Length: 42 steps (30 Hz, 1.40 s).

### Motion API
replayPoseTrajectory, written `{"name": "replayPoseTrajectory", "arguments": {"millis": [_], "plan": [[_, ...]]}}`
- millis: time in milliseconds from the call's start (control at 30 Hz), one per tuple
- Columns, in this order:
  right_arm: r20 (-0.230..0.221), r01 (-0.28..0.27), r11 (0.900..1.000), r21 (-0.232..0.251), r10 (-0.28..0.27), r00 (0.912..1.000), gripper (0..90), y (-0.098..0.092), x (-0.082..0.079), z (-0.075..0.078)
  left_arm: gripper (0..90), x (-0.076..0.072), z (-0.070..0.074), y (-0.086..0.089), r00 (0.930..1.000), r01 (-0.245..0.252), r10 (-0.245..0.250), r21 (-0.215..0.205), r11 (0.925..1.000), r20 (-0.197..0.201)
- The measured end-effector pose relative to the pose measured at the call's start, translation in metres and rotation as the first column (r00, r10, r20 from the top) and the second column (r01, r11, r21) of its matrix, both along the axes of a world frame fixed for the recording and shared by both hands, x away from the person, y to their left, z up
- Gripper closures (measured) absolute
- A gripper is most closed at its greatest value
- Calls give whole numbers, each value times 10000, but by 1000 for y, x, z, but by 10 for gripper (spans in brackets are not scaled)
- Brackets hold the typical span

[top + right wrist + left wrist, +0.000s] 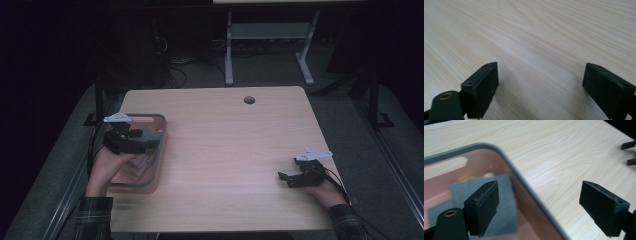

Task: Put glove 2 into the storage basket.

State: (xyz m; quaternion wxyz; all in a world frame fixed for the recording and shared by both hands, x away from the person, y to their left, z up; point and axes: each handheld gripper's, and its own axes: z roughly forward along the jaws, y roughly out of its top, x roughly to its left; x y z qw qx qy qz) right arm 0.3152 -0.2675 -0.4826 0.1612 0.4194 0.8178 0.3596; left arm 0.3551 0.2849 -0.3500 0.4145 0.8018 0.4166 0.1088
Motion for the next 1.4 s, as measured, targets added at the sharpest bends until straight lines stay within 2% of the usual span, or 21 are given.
{"name": "replayPoseTrajectory", "arguments": {"millis": [233,433,667,800,933,1033,1300,1400], "plan": [[8,-9,10000,-28,9,10000,128,0,0,0,156,-1,1,-21,9987,493,-489,-242,9985,170],[7,-1,10000,-8,1,10000,129,0,0,0,156,-2,-5,-41,9960,868,-863,-232,9960,228],[14,-11,10000,-12,11,10000,128,0,0,0,156,-2,-14,-63,9909,1328,-1316,-438,9902,287],[13,-16,10000,-12,16,10000,129,0,0,0,156,-3,-19,-76,9869,1596,-1593,-89,9871,240],[18,-12,10000,-14,12,10000,129,0,0,0,156,-6,-24,-89,9845,1741,-1734,-255,9844,265],[31,-14,10000,-14,14,10000,129,0,0,0,156,-9,-28,-98,9826,1837,-1830,-228,9827,314],[18,-21,10000,-23,21,10000,129,0,0,0,156,-15,-38,-118,9737,2209,-2207,22,9753,561],[24,-21,10000,-16,21,10000,129,0,0,0,155,-19,-44,-126,9701,2361,-2366,163,9716,539]]}}
